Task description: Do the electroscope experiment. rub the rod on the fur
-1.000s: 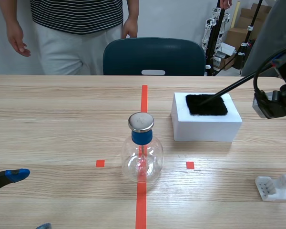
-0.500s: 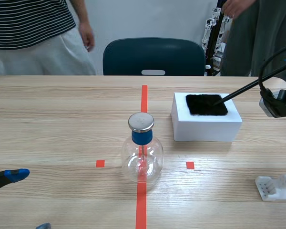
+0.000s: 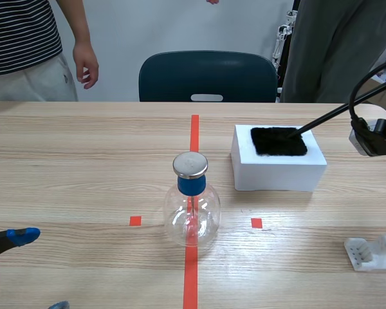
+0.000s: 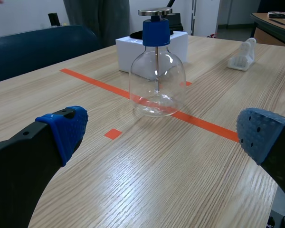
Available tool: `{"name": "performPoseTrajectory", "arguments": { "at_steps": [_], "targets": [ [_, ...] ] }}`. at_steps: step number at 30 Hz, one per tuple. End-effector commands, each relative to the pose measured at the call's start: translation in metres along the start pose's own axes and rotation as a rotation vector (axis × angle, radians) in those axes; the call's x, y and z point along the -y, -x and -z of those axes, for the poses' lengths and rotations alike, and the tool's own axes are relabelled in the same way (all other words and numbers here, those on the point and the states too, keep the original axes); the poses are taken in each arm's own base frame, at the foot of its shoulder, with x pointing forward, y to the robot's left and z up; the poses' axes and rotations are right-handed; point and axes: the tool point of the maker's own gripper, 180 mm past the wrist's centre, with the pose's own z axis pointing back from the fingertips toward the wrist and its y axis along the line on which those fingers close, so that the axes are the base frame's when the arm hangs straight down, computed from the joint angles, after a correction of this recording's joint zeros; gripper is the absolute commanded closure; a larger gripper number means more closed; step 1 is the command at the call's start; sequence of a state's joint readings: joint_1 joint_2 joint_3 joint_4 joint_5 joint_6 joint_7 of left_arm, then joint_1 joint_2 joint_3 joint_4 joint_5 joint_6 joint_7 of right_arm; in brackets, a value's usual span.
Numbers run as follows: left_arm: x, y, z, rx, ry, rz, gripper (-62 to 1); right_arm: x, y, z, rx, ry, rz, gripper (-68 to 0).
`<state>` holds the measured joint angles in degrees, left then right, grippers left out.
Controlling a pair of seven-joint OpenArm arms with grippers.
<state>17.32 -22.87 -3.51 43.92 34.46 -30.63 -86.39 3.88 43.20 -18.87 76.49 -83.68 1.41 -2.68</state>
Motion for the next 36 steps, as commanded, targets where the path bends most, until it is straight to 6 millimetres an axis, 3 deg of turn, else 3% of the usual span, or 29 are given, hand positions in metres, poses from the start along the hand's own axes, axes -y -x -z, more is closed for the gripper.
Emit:
{"name": "performPoseTrajectory", "arguments": {
  "at_steps": [1,5,11,15,23,26,31,36],
  "targets": [
    [-0.004,-0.013,0.0,0.058,-0.011,0.012,-62.3,0.002,0.015,0.002,-0.04,-0.005,-0.015,-0.2],
    [-0.004,-0.013,0.0,0.058,-0.011,0.012,-62.3,0.002,0.008,0.002,-0.002,-0.004,-0.015,-0.2],
    [-0.004,-0.013,0.0,0.058,-0.011,0.012,-62.3,0.028,-0.018,-0.002,0.137,0.138,-0.016,-0.2],
    [-0.004,-0.013,0.0,0.058,-0.011,0.012,-62.3,0.027,-0.011,-0.001,0.095,0.136,-0.013,-0.2],
    [-0.004,-0.013,0.0,0.058,-0.011,0.012,-62.3,-0.004,0.007,0.001,-0.003,-0.037,-0.019,-0.2],
    [-0.004,-0.013,0.0,0.058,-0.011,0.012,-62.3,0.0,-0.003,0.001,0.05,-0.015,-0.016,-0.2],
    [-0.004,-0.013,0.0,0.058,-0.011,0.012,-62.3,0.023,-0.022,-0.002,0.145,0.117,-0.017,-0.2],
    [-0.004,-0.013,0.0,0.058,-0.011,0.012,-62.3,0.018,-0.016,-0.001,0.102,0.086,-0.017,-0.2]
  ]
}}
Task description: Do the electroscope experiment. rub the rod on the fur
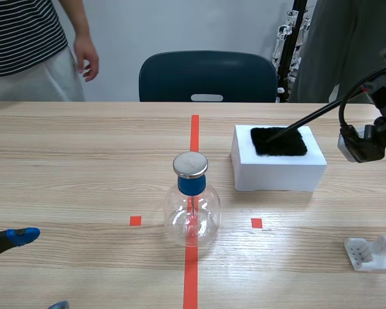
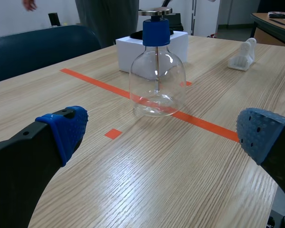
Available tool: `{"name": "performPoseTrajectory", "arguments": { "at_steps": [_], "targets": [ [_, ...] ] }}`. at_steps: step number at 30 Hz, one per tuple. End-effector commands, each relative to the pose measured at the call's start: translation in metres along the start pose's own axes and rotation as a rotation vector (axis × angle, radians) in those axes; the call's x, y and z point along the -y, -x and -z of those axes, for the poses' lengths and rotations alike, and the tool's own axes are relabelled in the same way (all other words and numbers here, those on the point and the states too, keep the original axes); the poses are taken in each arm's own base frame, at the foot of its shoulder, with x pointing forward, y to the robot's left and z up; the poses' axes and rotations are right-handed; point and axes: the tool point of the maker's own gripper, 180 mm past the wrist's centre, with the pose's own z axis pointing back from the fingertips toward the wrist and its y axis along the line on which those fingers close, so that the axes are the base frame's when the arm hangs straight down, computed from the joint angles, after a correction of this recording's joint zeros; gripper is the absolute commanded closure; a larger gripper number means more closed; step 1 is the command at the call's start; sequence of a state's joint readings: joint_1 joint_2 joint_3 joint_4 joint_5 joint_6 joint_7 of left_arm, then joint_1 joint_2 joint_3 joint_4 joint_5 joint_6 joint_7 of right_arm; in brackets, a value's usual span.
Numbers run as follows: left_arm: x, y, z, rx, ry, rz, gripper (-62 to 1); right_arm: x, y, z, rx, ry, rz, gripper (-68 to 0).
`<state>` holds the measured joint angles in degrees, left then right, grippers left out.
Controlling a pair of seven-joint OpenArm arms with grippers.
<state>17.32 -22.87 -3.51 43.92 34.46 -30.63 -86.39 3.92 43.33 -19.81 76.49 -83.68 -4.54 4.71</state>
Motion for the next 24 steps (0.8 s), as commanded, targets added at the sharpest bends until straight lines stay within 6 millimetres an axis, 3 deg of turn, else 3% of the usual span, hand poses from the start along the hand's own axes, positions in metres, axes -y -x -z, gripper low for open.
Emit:
{"name": "performPoseTrajectory", "arguments": {
  "at_steps": [1,5,9,13,19,24],
  "targets": [
    [-0.004,-0.013,0.0,0.058,-0.011,0.012,-62.3,-0.005,0.017,0.0,-0.062,-0.042,-0.014,-0.2],
    [-0.004,-0.013,0.0,0.058,-0.011,0.012,-62.3,-0.02,0.029,-0.002,-0.133,-0.127,-0.017,-0.2],
    [-0.004,-0.013,0.0,0.058,-0.011,0.012,-62.3,-0.019,0.025,-0.002,-0.11,-0.121,-0.015,-0.2],
    [-0.004,-0.013,0.0,0.058,-0.011,0.012,-62.3,-0.005,0.012,0.001,-0.036,-0.042,-0.014,-0.2],
    [-0.004,-0.013,0.0,0.058,-0.011,0.012,-62.3,0.012,0.024,-0.005,-0.062,0.051,0.123,-0.2],
    [-0.004,-0.013,0.0,0.058,-0.011,0.012,-62.3,0.027,0.032,-0.025,-0.088,0.117,0.257,-0.2]
  ]
}}
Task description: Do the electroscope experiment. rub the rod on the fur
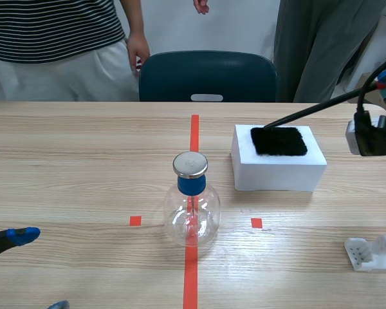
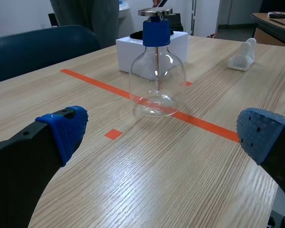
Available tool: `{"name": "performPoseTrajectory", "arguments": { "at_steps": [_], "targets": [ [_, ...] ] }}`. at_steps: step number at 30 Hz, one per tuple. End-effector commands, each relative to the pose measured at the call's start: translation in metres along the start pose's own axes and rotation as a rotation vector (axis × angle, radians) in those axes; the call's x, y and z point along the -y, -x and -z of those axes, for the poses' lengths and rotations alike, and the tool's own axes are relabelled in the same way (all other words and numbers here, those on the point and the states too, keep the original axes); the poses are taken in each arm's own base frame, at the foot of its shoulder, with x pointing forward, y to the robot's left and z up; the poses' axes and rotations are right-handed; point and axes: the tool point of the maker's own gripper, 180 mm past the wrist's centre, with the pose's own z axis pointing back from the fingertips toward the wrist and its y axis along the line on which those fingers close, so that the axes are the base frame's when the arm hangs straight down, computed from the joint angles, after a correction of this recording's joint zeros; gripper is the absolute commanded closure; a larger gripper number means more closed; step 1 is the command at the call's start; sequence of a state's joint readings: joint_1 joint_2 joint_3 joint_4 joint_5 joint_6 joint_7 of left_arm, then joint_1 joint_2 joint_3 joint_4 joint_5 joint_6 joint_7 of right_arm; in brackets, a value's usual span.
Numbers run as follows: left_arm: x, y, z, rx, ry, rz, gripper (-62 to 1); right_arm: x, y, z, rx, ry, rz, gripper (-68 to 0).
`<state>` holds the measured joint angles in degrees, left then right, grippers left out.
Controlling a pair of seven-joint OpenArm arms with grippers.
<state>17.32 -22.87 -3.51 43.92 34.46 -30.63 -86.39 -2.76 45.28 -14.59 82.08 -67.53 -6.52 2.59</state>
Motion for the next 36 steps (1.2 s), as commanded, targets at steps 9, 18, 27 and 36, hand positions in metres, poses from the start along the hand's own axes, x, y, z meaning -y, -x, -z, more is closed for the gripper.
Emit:
{"name": "performPoseTrajectory", "arguments": {
  "at_steps": [9,18,27,36],
  "targets": [
    [-0.004,-0.013,0.0,0.058,-0.011,0.012,-62.3,0.096,-0.009,-0.07,-0.011,0.406,0.28,-0.2],
    [-0.004,-0.013,0.0,0.058,-0.011,0.012,-62.3,0.121,-0.056,-0.14,0.033,0.551,0.421,-0.2],
    [-0.004,-0.013,0.0,0.058,-0.011,0.012,-62.3,0.09,-0.104,-0.173,0.171,0.396,0.576,-0.2],
    [-0.004,-0.013,0.0,0.058,-0.011,0.012,-62.3,0.076,-0.124,-0.182,0.264,0.289,0.696,-0.2]
  ]
}}
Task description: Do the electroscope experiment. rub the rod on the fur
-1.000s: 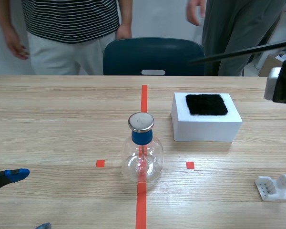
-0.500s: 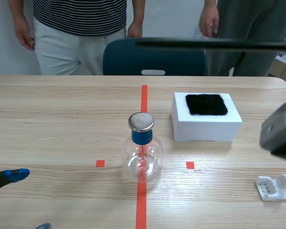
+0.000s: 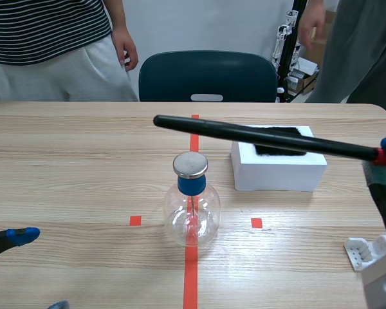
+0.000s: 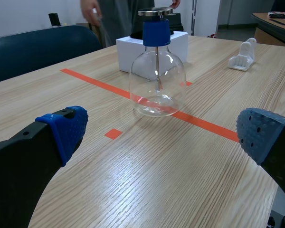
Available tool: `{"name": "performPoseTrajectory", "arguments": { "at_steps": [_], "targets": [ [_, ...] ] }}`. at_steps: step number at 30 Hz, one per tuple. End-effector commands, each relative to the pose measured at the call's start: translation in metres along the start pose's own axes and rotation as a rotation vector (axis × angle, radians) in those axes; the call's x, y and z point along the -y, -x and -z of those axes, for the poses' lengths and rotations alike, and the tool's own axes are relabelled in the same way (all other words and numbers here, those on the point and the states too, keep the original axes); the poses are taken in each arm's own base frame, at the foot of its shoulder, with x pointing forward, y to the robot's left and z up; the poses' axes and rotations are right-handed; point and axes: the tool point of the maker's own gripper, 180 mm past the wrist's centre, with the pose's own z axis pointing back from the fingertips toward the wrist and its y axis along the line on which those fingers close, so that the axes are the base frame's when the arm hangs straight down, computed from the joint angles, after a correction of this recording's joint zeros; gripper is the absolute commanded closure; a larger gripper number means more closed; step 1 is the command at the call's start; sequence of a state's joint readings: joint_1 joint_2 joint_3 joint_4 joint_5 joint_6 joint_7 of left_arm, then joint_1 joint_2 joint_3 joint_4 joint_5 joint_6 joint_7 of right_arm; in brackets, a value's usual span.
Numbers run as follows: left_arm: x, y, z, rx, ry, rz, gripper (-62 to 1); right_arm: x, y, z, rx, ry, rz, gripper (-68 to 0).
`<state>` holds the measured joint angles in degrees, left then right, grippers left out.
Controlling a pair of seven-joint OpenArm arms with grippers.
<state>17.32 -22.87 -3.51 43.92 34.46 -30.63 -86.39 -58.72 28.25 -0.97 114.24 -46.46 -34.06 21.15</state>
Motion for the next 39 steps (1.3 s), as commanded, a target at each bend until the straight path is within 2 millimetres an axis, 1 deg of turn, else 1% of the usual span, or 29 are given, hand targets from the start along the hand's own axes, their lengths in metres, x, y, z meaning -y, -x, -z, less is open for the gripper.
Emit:
{"name": "performPoseTrajectory", "arguments": {
  "at_steps": [1,4,39],
  "targets": [
    [-0.0042,-0.0131,-0.0005,0.058,-0.011,0.012,-62.3,0.0029,-0.0003,0.0038,0.016,0.006,-0.01,-0.2],
    [-0.0042,-0.0131,-0.0005,0.058,-0.011,0.012,-62.3,-0.0035,-0.0003,0.0037,0.016,-0.03,0.001,-0.2],
    [-0.0042,-0.0131,-0.0005,0.058,-0.011,0.012,-62.3,-0.0058,0.0017,0.0036,0.006,-0.042,0.004,-0.2]
  ]
}}
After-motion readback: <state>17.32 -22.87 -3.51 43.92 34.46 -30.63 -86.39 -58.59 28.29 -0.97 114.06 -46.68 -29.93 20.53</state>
